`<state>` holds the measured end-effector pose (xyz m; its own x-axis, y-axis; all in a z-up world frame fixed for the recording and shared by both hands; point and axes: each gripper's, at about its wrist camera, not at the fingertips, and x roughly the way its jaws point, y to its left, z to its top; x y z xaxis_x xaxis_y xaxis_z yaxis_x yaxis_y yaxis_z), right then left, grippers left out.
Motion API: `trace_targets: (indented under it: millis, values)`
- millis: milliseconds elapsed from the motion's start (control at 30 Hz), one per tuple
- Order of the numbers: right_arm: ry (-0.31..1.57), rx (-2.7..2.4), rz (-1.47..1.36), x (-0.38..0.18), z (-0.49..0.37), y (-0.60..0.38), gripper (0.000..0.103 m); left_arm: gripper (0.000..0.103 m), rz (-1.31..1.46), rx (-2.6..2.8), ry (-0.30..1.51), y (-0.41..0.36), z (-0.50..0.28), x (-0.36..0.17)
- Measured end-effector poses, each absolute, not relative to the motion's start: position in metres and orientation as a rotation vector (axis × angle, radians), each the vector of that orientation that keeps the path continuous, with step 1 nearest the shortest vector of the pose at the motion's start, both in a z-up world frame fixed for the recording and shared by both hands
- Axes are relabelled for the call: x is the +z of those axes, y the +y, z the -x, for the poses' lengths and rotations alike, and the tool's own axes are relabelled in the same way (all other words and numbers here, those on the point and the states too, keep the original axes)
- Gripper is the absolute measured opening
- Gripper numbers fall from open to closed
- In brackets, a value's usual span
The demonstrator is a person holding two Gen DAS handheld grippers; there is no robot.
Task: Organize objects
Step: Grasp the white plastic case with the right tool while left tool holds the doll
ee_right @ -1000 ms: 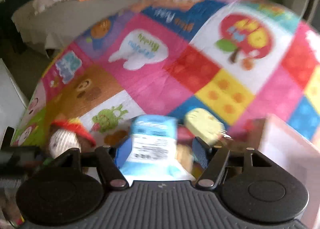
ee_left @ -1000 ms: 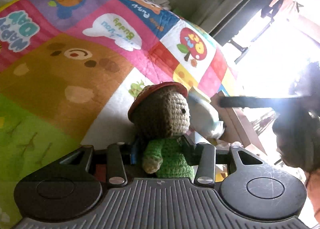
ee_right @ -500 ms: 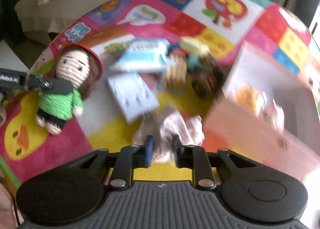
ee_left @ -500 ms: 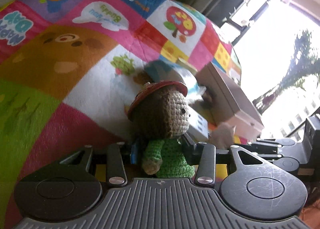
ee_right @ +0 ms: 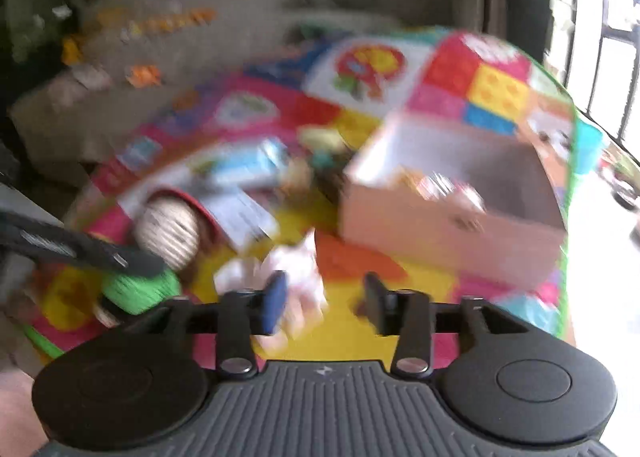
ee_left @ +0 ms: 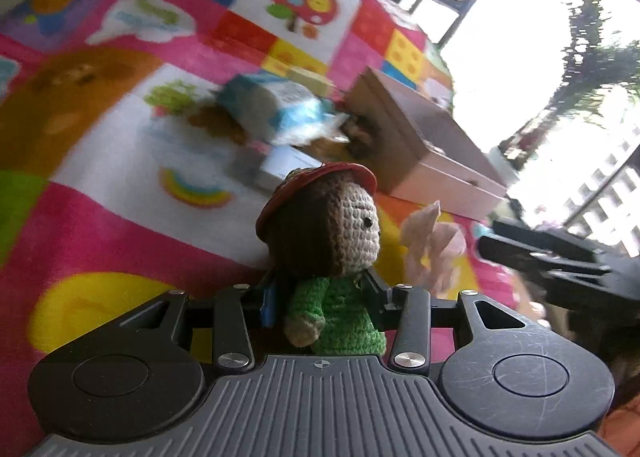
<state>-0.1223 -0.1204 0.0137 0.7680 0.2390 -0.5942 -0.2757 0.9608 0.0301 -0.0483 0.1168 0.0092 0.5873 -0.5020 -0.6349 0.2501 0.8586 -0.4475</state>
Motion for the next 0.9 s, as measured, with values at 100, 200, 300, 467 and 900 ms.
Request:
trace_targets:
  millis: [100,200,300,467,900]
  values:
    - [0.594,0.37,0.102,0.017,0.111,-0.099,0.063,0.046,0.34,-0.377,0.827,0.134,0.046,0.012]
    - [0.625,0.436,0.149,0.01,0.082,-0.075,0.063,0.046,0.381,-0.327,0.822,0.151,0.043,0.013]
    - [0.664,0.462,0.179,0.0,0.047,-0.054,0.063,0.047,0.403,-0.329,0.825,0.158,0.041,0.011]
    - [0.776,0.522,0.177,-0.023,-0.017,-0.028,0.066,0.047,0.414,-0.34,0.823,0.159,0.04,0.009]
    - [0.661,0.494,0.096,0.023,0.063,-0.077,0.047,0.043,0.314,-0.346,0.811,0.13,0.033,0.012]
